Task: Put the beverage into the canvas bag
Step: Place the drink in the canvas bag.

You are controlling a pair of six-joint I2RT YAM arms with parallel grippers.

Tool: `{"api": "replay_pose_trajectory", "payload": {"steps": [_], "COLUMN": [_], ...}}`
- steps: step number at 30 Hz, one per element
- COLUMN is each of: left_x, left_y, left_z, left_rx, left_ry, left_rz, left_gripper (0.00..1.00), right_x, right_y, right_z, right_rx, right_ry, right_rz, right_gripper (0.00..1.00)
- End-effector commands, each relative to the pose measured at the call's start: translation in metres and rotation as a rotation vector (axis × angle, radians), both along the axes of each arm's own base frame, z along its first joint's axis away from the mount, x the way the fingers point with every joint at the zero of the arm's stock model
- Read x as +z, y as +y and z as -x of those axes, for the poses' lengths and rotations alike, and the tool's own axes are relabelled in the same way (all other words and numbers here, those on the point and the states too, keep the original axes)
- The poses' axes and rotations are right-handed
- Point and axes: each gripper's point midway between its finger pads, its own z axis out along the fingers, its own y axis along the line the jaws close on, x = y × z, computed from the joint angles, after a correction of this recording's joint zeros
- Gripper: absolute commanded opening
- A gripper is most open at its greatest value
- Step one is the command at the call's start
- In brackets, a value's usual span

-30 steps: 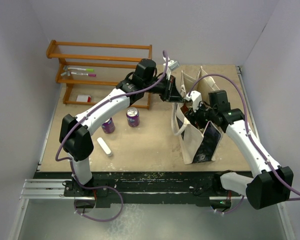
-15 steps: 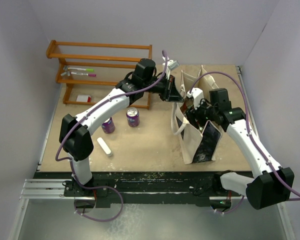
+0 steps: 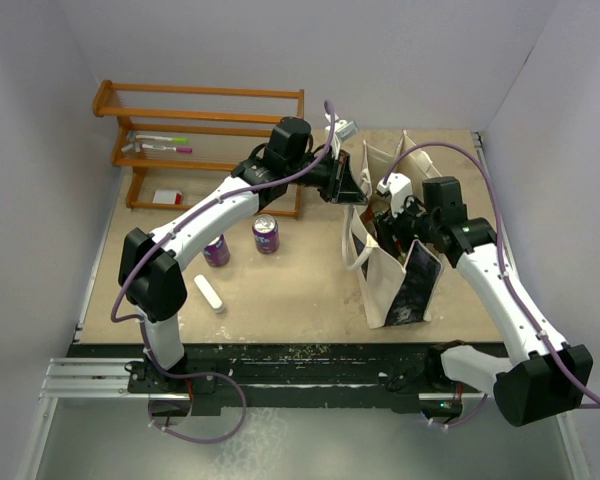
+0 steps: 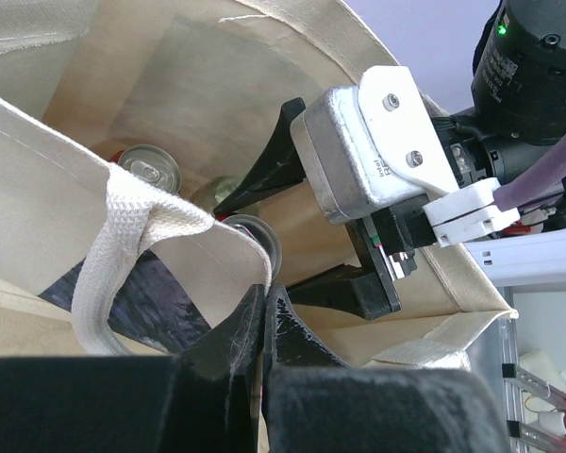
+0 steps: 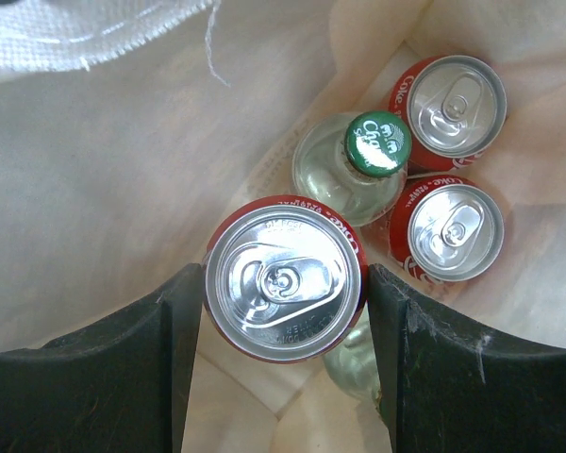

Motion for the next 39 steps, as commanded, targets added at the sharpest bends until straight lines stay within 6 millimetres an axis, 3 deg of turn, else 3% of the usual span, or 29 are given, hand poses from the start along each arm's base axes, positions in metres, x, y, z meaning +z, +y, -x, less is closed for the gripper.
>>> {"api": "replay_pose_trajectory", "payload": {"steps": [1,4,7,14,16,32,39], "left_x": [0.014,0.014,0.015,0.016,0.016,0.023,0.025], "left_y": [0.006,0.006,0.006,0.008,0.008,0.013,0.015], "left_z": [0.005,0.005,0.005,0.006,0.007,0.001,0.000], "left_rx": [-0.005,-0.004,-0.005,-0.005,-0.004,0.008,0.013], "left_ry": [-0.033,-0.036,-0.038,-0.037,-0.039,-0.026,-0.032], "left_rz": [0.019,0.020,0.022,0.022,0.023,0.040,0.042], "left_gripper": [0.00,0.00,0.00,0.00,0.00,0.00,0.00], "right_x": [0.036,0.007,-0.009,-0.013,-0.024,-0.011,-0.033], "right_y": [0.000,0.003,0.000,-0.001,-0.001,-0.008,-0.011], "right_z": [-0.037,-0.030,-0.028,-0.028,-0.020,-0.017,-0.013], "right_rx": [0.039,0.101,0.106,0.099,0.106,0.025,0.002], "right_ry": [-0.188,-0.089,-0.054,-0.096,-0.067,-0.159,-0.110], "right_rz": [0.040,0.068,0.095,0.087,0.082,0.052,0.063], "right_gripper": [0.00,0.00,0.00,0.00,0.00,0.00,0.01]}}
